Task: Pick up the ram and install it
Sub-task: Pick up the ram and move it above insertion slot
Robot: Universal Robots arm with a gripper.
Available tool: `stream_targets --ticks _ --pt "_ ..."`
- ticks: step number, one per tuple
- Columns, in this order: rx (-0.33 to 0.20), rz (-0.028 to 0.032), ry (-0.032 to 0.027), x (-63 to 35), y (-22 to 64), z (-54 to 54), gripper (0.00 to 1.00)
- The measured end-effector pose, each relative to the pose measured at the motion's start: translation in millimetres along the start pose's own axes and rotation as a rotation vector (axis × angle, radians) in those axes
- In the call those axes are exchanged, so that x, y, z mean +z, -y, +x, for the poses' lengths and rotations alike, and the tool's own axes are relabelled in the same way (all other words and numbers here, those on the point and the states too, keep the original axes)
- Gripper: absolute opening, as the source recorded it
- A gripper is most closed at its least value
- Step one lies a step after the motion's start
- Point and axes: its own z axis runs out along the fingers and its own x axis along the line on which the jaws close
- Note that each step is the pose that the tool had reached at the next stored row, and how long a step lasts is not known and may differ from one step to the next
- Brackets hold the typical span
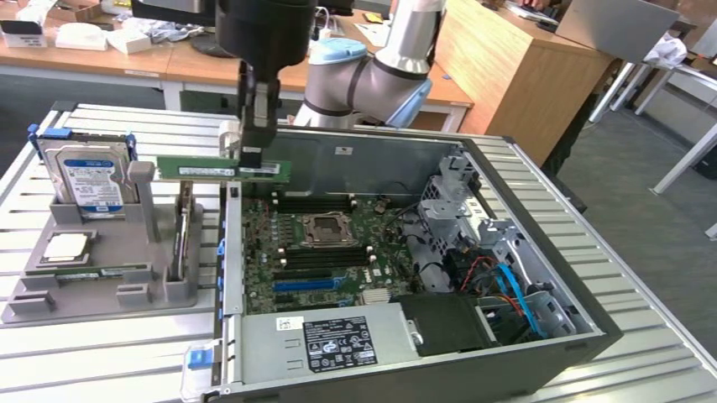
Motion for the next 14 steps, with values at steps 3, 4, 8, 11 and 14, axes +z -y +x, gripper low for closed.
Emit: stream_targets --ticks 3,4,8,11,14 --pt "0.0 0.0 0.0 -0.4 7.5 0.0 0.11" --pt "0.0 0.0 0.0 -0.5 10.5 0.0 0.11" --pt "0.0 0.0 0.0 -1.2 23.0 0.1 0.11" --pt "0.0 -0.0001 -0.0001 -1.8 33.9 0.2 0.11" --pt "0.0 0.0 0.0 -2.3 44.8 0.2 0.11"
